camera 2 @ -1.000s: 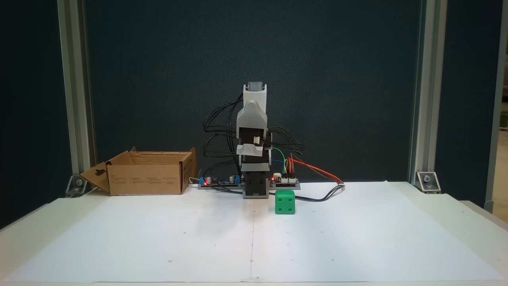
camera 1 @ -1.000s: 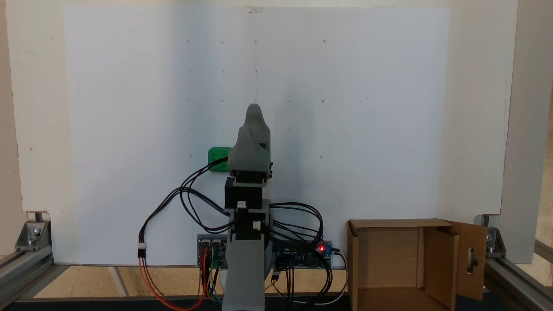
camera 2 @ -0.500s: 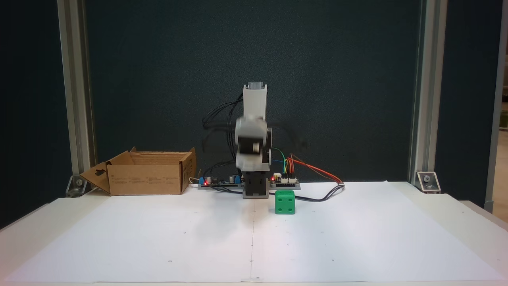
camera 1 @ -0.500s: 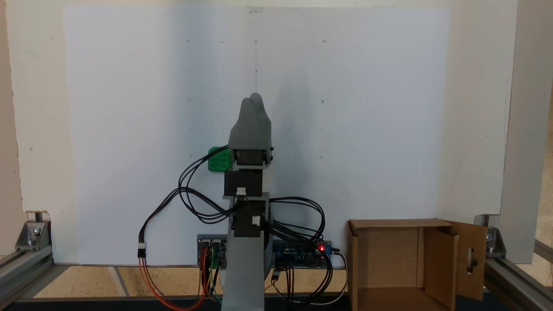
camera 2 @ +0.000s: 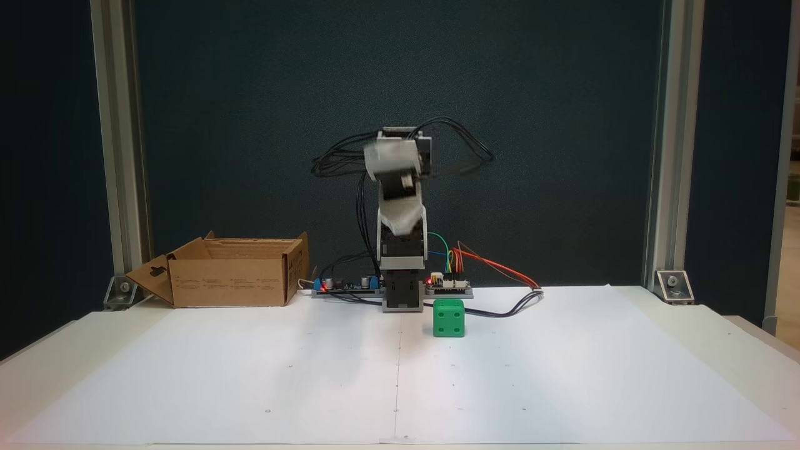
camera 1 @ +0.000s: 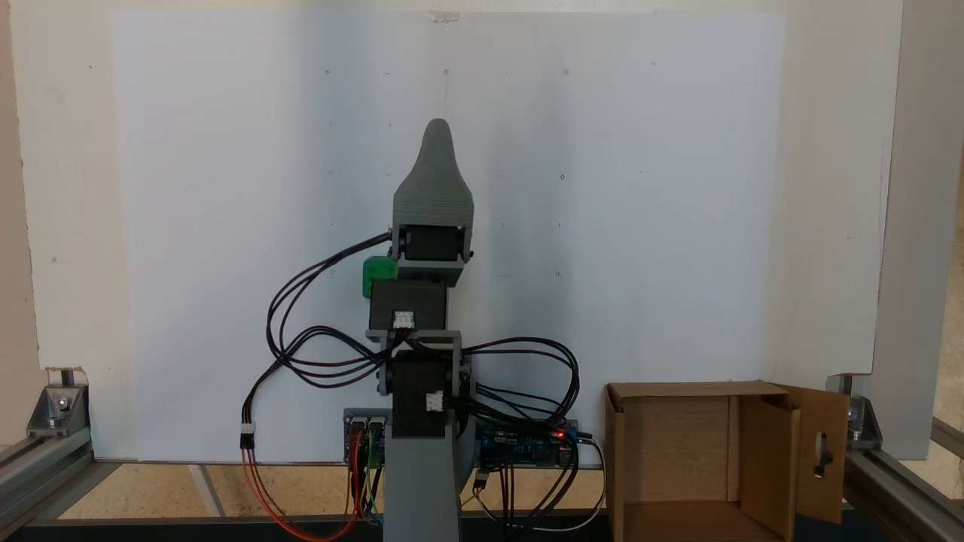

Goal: Grasp a green dice and put it in the bin.

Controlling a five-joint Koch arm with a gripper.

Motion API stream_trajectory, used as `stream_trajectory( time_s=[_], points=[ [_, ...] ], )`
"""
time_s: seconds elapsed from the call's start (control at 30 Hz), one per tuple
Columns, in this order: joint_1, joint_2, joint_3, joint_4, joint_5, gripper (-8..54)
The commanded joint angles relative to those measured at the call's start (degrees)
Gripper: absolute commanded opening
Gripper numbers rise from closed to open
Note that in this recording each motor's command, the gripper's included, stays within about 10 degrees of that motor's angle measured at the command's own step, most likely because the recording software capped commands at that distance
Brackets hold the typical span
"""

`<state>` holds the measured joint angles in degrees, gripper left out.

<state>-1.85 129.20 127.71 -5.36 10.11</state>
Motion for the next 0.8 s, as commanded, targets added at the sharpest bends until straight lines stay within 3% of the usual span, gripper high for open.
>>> stream_trajectory(
  time_s=[0.0, 0.3, 0.6, 0.77],
  points=[
    [-1.8, 1.1, -2.5, 9.2, 4.7, 42.2],
    [-11.7, -8.3, -20.6, 43.2, 12.6, 42.4],
    [-25.3, -13.6, -26.6, 73.7, 23.8, 42.4],
    [-29.6, -14.2, -27.5, 74.7, 27.4, 42.5]
  ],
)
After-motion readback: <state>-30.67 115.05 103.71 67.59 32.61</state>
